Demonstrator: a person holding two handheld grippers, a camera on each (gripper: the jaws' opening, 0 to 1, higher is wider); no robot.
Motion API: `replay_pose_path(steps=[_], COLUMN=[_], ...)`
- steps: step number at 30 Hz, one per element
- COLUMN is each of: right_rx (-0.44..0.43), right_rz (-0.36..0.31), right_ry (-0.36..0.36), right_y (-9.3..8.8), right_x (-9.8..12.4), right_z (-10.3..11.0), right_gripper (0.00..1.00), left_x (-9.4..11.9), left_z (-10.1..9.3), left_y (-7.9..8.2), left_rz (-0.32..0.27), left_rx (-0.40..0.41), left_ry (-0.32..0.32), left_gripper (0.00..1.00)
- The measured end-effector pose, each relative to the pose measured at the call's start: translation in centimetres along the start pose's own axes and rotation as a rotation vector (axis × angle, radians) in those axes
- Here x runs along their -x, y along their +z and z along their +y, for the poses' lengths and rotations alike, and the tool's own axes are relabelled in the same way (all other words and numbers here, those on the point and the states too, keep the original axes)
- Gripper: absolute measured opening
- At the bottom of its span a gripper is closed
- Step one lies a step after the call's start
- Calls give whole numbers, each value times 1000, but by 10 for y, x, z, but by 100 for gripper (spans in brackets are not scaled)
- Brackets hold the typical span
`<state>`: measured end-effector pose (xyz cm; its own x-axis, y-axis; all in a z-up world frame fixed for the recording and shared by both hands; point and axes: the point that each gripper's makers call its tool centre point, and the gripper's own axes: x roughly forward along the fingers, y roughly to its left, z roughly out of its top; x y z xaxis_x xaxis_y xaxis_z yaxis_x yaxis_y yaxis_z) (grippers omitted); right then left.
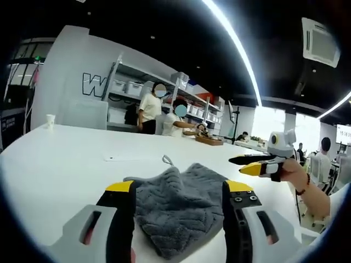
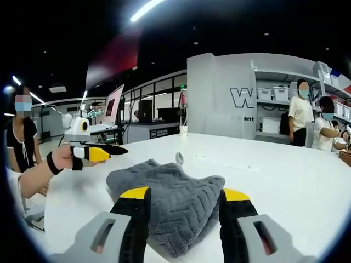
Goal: Open the folded towel by lifting each exposed corner and separating the folded layers until the towel lies flat within the target outline without major curled edges
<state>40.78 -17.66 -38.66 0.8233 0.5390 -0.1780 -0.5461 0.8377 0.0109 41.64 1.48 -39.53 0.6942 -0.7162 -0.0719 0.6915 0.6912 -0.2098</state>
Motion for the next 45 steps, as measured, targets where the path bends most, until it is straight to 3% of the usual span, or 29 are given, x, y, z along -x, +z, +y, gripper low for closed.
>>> replay_pose_path(steps=[24,45], right_rx=[4,9], right_rz=[36,80], right_ry=[-22,-29], right_y=[-5,-15], right_x=[-10,-24], right_z=[0,-3], right_gripper=[44,44], left_x=[-18,-24], left_z=[25,28], left_y=[-7,-11], left_rz=[62,68], left_rx=[4,-2], left_ry=[33,56], left_gripper=[62,60])
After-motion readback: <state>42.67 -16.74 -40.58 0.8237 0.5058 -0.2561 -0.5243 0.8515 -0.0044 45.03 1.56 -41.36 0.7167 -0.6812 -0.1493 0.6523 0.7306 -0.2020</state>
